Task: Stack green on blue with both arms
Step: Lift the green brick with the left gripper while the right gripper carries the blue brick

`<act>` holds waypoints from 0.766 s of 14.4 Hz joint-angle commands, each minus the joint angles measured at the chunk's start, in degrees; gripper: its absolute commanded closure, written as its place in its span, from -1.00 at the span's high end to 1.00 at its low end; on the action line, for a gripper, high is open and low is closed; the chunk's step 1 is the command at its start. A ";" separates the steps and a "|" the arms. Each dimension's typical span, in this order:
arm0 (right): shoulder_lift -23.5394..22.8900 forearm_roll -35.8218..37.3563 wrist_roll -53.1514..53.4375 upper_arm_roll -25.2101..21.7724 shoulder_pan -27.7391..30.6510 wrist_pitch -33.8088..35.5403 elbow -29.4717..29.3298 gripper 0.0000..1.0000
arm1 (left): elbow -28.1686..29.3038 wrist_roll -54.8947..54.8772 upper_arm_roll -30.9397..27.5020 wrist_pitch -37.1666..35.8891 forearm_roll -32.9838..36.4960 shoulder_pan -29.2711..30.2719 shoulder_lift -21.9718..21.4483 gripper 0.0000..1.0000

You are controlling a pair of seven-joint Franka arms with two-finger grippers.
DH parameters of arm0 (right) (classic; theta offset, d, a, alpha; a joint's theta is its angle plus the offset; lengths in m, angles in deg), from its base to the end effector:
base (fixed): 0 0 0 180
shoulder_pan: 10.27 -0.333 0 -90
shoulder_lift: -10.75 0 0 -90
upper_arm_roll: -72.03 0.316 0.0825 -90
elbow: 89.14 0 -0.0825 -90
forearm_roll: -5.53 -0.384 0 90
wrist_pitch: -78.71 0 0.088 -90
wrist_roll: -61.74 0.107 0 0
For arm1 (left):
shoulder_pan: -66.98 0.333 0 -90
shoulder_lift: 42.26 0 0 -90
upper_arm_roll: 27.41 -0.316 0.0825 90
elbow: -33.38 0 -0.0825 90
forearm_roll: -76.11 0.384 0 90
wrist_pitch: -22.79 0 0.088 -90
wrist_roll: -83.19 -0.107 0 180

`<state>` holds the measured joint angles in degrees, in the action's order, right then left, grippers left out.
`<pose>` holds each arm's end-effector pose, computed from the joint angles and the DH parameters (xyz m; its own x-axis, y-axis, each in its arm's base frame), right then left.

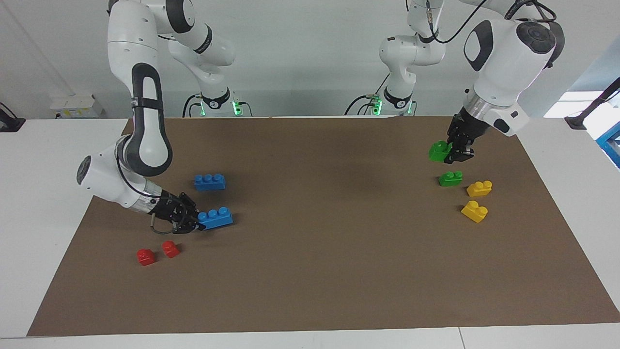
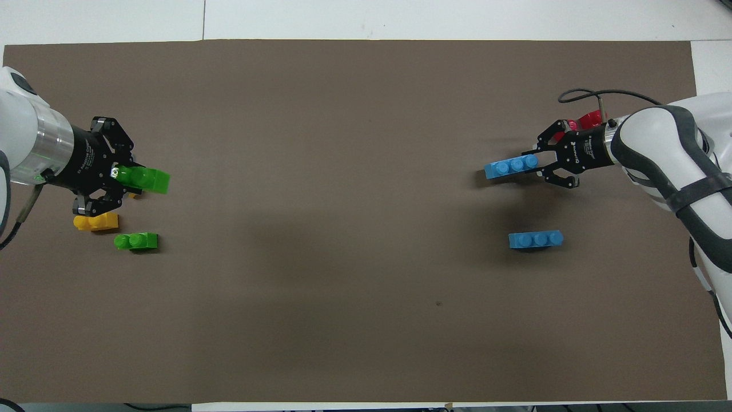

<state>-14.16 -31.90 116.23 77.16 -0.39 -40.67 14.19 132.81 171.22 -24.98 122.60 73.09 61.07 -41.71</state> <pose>0.6377 -0.0266 0.3029 0.1584 -0.8171 -0.5543 -0.9873 -0.1256 -0.0970 0.5591 -0.0867 0.5558 0.1698 0.9841 -0.0524 0.9854 -0.1701 -0.0014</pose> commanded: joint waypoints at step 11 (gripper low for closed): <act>5.22 -1.25 37.44 0.58 -28.86 -12.62 1.35 -1.00 | 1.03 7.68 -0.58 0.47 -0.85 -1.64 -0.98 -1.00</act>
<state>-9.04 -31.93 153.86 78.07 -29.01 -51.57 13.49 132.81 177.49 -24.92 122.64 73.08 60.93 -41.71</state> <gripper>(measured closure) 0.652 0.661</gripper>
